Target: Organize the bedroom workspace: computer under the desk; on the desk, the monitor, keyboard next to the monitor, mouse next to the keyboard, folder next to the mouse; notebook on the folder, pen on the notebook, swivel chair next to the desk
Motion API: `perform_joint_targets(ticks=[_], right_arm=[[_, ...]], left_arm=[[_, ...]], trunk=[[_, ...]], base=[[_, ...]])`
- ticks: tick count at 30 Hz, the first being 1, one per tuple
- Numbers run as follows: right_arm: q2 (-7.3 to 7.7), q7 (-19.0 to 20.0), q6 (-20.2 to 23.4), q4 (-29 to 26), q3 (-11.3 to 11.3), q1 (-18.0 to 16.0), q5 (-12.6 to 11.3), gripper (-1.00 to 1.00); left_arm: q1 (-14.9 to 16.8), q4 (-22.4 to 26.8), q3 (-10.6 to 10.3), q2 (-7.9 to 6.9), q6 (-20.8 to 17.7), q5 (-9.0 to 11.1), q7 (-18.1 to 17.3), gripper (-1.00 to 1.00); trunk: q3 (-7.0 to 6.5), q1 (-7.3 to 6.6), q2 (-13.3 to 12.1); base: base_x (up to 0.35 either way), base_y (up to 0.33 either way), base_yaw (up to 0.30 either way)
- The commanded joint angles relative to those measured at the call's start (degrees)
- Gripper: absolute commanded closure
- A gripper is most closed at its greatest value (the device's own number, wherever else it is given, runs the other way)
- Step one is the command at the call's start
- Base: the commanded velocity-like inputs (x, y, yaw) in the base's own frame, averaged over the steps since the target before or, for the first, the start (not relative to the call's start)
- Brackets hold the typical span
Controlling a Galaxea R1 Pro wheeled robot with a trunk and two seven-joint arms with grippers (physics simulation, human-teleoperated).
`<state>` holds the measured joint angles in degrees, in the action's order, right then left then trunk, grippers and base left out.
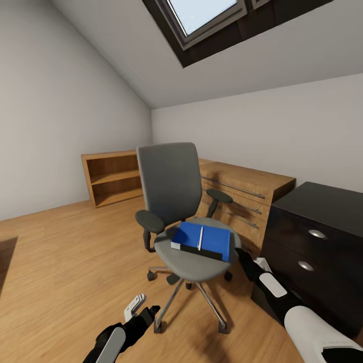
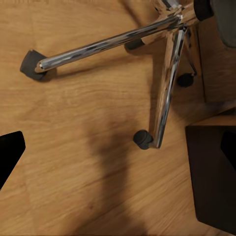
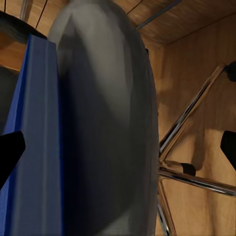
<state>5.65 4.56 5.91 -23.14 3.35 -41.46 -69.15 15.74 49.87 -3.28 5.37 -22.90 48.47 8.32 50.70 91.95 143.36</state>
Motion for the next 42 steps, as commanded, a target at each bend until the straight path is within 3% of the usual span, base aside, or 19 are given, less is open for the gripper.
perform_joint_targets(ticks=[1, 10, 42], right_arm=[[0.06, 0.1, 0.0, 0.0, 0.3, 0.0, -0.5, -1.0], [0.05, 0.2, 0.2, 0.0, 0.3, -0.1, -0.5, -1.0], [-0.14, 0.4, 0.1, 0.3, 0.3, 0.5, -0.7, -1.0]], left_arm=[[0.0, 0.1, -0.1, -0.01, -0.1, 0.6, 0.5, -1.0], [0.0, 0.3, -0.3, -0.01, -0.1, 0.5, 0.6, -1.0], [0.4, 0.3, -0.3, -0.05, -0.4, 0.2, 0.4, -1.0]], trunk=[[0.06, 0.0, 0.0], [0.06, 0.0, 0.0], [0.06, 0.0, 0.0]], base=[[0.187, 0.0, 0.0], [0.242, 0.0, 0.0], [0.112, -0.035, 0.0]])
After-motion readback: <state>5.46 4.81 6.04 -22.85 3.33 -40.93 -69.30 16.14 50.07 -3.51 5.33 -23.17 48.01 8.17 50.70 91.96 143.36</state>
